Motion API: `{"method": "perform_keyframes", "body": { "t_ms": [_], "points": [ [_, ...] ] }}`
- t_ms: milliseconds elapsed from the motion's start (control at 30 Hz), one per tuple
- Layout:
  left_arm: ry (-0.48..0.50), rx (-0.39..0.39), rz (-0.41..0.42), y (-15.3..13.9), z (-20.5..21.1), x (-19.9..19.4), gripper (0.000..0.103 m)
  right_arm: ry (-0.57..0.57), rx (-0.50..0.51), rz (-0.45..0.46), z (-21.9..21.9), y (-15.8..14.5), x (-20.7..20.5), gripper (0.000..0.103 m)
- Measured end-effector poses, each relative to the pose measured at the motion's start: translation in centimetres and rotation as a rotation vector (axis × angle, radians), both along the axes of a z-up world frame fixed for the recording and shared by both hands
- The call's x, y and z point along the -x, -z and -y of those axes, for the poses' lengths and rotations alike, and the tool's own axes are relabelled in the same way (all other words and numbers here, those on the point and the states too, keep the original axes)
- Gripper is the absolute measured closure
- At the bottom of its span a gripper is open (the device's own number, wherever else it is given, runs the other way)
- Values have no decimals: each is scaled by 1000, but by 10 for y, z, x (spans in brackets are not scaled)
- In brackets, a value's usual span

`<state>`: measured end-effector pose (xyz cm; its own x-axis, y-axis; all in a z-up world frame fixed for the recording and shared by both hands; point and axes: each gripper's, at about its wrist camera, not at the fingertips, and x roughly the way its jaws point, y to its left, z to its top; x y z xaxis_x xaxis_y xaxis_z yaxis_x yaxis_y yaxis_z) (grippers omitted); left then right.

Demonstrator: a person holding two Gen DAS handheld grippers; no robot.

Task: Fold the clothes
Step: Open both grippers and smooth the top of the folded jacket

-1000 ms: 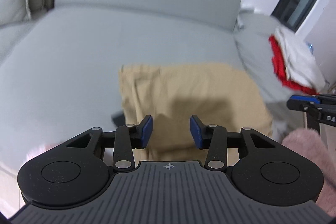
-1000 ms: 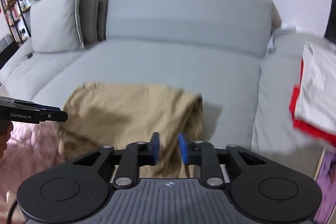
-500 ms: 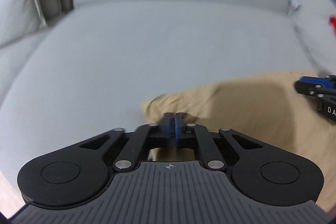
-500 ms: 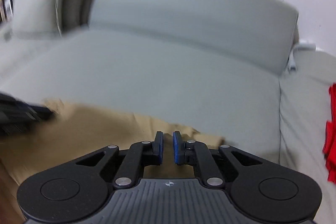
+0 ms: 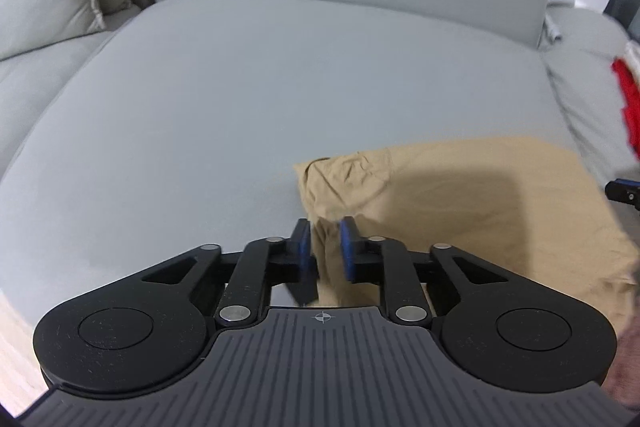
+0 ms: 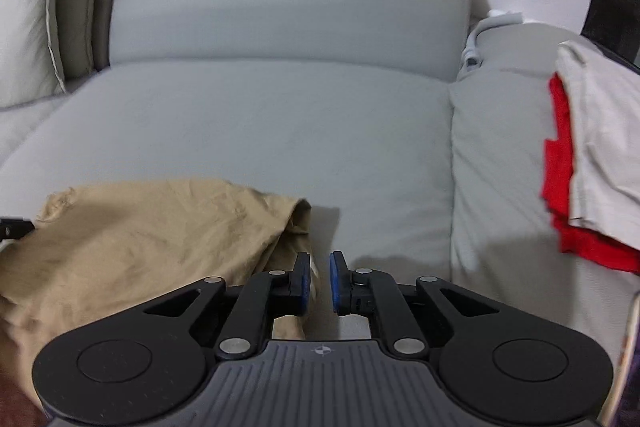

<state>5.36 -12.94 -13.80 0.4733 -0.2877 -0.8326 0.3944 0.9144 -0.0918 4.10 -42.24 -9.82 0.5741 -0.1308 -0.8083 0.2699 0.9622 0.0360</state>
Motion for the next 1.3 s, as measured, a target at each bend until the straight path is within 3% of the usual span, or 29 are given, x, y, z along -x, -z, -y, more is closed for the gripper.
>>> {"method": "perform_keyframes", "body": {
  "t_ms": [133,367,733,800,867,933,967,1167,1300],
  "points": [
    [11,-33,21,-17,10,15,78,-61,-61,71,-25,-28,8,83],
    [61,-46,52,-34,36,41,73,-220,-28,81,-70,-36,8,78],
    [72,-97,54,-21,50,36,72,-247,-29,63,-86,-36,7,78],
    [55,-121,39,-9,50,34,75,-245,-37,41,-86,-26,3,78],
    [55,-143,-35,14,46,30,80,-232,-31,-34,-84,-3,0,77],
    [104,-167,-24,22,46,36,80,-225,-51,-111,-79,24,2,78],
    [119,-176,-30,20,46,37,81,-226,-55,-90,-78,30,10,79],
    [169,-171,-67,10,30,48,81,-231,-46,-127,-79,14,26,78],
    [156,-124,-58,-6,17,60,78,-164,-48,-170,-74,-2,40,67]
  ]
}}
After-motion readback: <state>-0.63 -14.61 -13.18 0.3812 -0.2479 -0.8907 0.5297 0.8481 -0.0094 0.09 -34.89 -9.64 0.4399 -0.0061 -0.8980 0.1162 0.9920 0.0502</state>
